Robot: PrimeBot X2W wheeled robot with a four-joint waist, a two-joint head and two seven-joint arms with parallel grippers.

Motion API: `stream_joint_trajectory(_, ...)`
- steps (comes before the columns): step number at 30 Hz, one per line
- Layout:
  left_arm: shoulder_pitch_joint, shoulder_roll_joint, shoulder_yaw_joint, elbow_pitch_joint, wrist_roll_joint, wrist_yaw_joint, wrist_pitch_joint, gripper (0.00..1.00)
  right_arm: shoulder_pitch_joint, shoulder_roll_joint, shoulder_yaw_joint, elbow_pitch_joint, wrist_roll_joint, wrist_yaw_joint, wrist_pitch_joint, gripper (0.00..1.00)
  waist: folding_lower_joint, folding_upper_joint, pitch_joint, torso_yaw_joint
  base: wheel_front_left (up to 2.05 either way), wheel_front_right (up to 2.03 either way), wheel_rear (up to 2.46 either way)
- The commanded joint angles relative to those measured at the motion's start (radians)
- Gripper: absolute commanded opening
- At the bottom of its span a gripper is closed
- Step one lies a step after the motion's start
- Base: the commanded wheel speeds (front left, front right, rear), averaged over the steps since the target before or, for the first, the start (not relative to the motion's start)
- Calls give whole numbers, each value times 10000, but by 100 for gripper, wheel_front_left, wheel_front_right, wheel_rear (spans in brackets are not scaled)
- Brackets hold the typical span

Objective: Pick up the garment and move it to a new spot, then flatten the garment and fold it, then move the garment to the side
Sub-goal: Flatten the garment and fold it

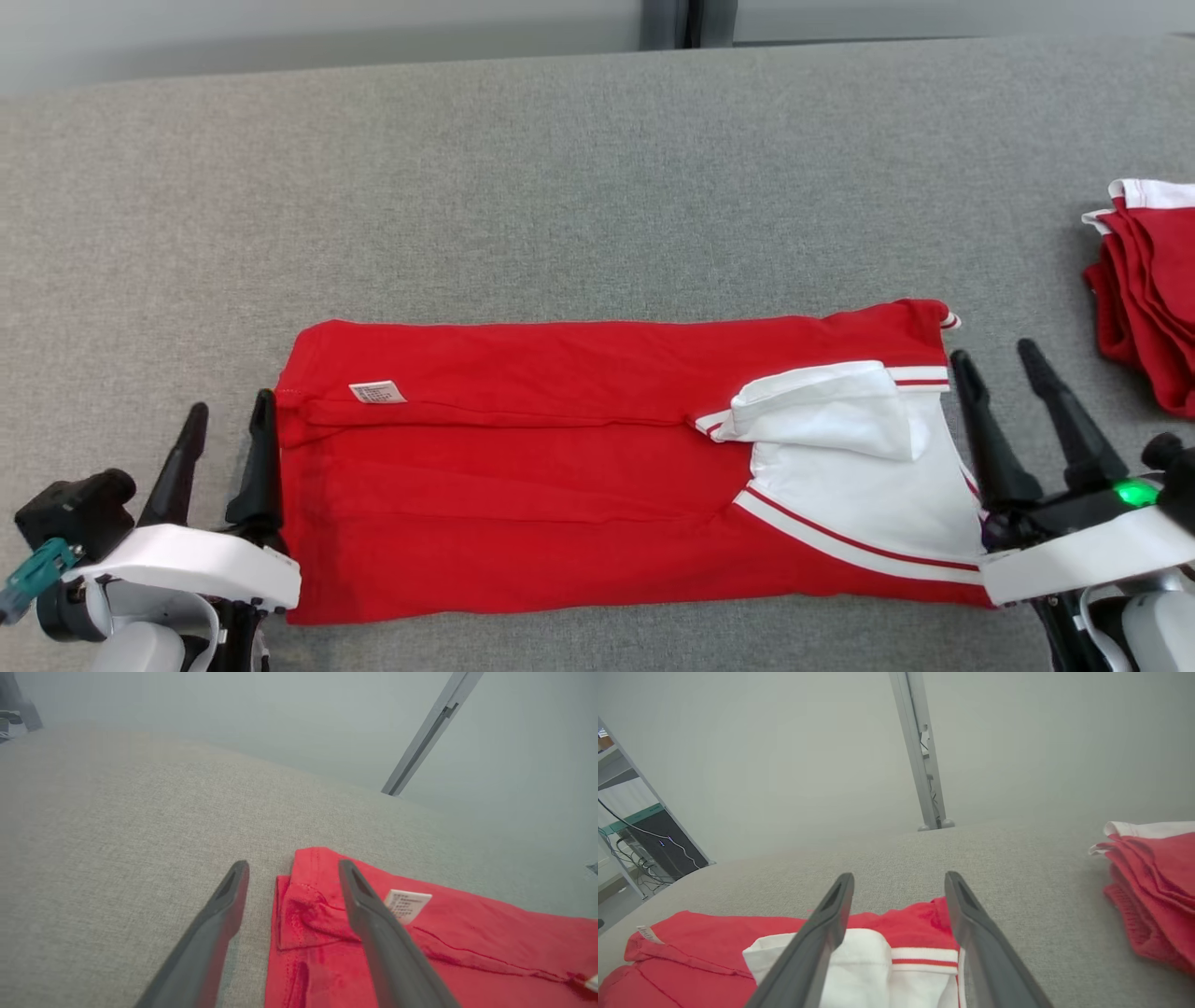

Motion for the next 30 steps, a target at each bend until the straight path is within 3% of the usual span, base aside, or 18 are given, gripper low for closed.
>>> stream_joint_trajectory(1,119,-84,191,-240,221,176,-219,100,86,147,-360,-87,-322,6,-121,100,0,0,-181,27,0,0,0)
stream_joint_trajectory(6,273,-545,980,-1244,1018,520,-480,100,158,555,-1109,-319,-1084,6,-40,100,0,0,-540,81,0,0,0)
stream_joint_trajectory(10,400,-1002,1905,-2131,2101,404,-479,100,190,690,-1447,-468,-1387,4,190,100,0,0,-763,100,0,0,0)
stream_joint_trajectory(18,1060,-876,2148,-2406,4151,170,-485,100,487,842,-1935,-313,-2110,6,700,100,0,0,-1023,54,0,0,0)
stream_joint_trajectory(30,1390,-776,1834,-2014,4351,120,-401,100,702,1153,-2178,-201,-2401,6,913,100,0,0,-1068,111,0,0,0)
